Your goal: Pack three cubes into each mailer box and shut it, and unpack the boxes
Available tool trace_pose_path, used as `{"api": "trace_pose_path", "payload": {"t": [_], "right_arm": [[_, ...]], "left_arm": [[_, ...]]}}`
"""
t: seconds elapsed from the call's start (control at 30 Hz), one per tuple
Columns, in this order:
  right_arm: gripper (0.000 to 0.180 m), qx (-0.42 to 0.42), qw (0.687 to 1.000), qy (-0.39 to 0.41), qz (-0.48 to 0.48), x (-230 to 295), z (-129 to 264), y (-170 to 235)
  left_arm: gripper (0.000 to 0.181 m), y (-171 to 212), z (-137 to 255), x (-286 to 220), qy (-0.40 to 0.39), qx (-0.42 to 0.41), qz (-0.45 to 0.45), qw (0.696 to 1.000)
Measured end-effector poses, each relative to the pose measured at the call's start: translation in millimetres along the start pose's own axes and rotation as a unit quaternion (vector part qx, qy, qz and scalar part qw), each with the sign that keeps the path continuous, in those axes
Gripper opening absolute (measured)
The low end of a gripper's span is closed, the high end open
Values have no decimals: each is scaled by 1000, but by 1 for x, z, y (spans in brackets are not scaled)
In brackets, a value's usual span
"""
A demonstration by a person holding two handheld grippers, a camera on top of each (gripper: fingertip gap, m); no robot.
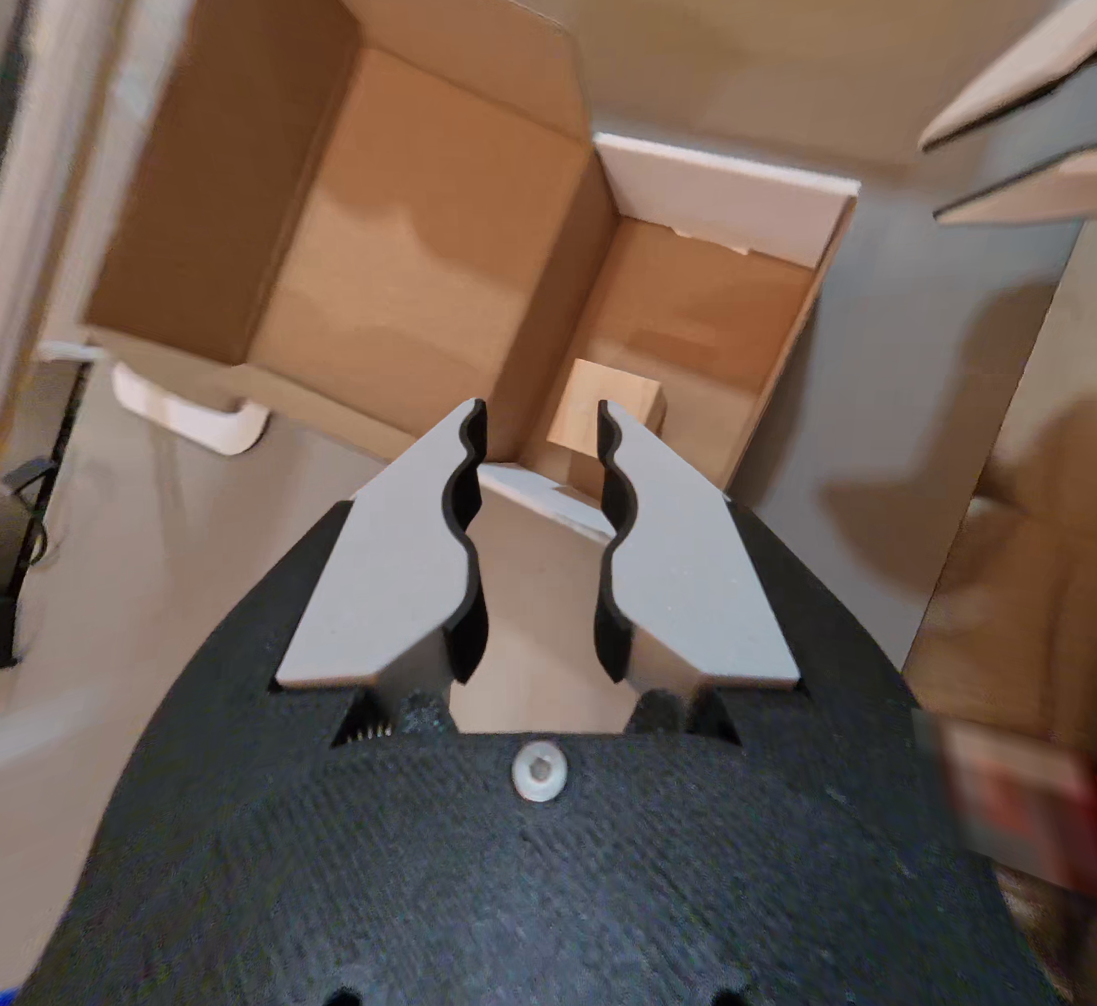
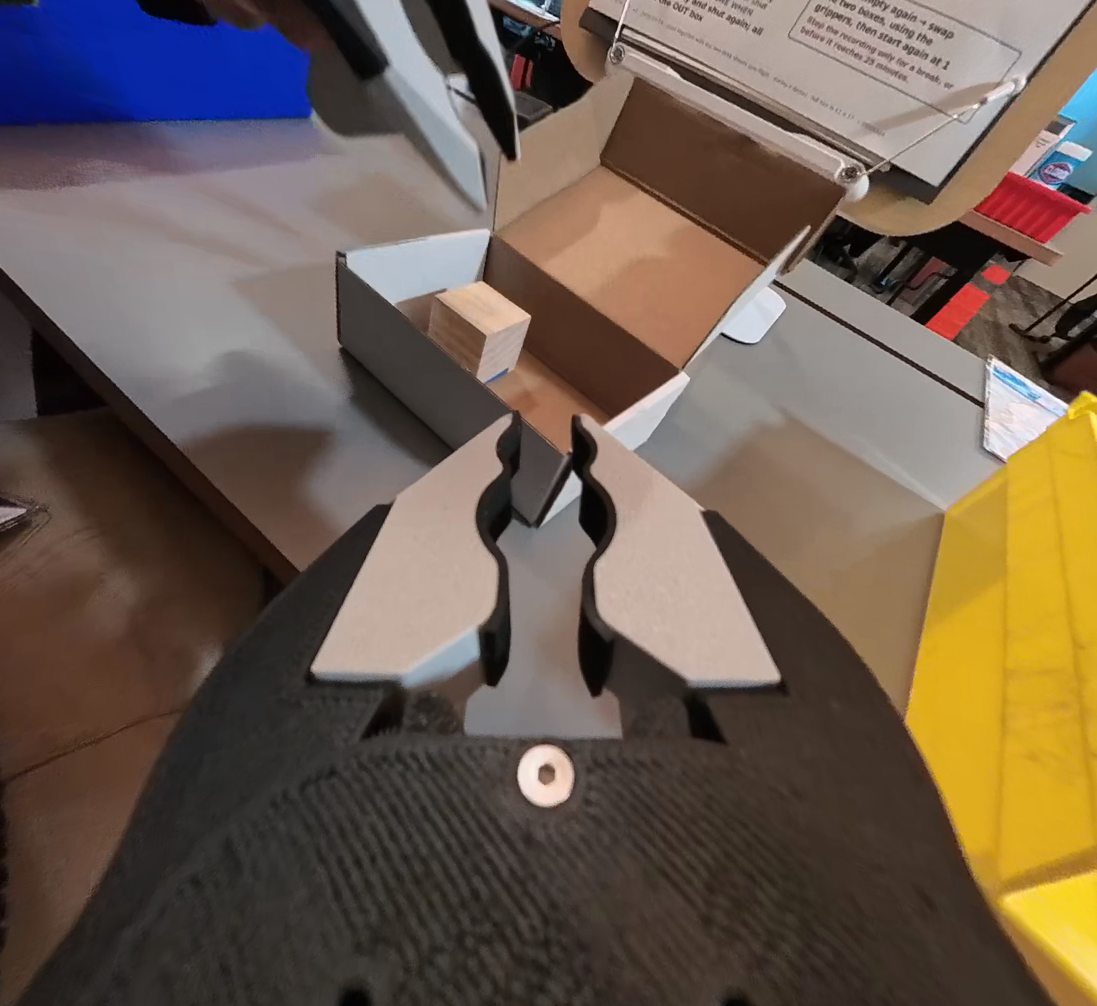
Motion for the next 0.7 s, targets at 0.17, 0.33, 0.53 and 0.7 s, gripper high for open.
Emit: {"api": "trace_pose_path", "payload": {"t": [0.17, 0.33, 0.53, 0.7], "right_arm": [[15, 4, 1000, -10, 14, 0, -8, 0], [14, -23, 999, -30, 12, 5, -15, -13], [13, -51, 994, -81, 44, 34, -30, -30], [12, -81, 988, -121, 53, 51, -41, -46]], "left_arm": [[17, 9, 75, 74, -131, -99, 127, 978], [25, 74, 181, 133, -209, -182, 304, 911], [52, 272, 232, 112, -298, 136, 393, 859], [57, 337, 223, 67, -216, 167, 499, 822]]}}
Point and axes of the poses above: each gripper's, where its closed fingertips meet, z back along the fingers, y out of its underside, x = y × z across the jaws, the point moved 2 cm from there along z, back along the fingers, and after that the axes turned 3 degrees about -y, right-handed, at the moved point
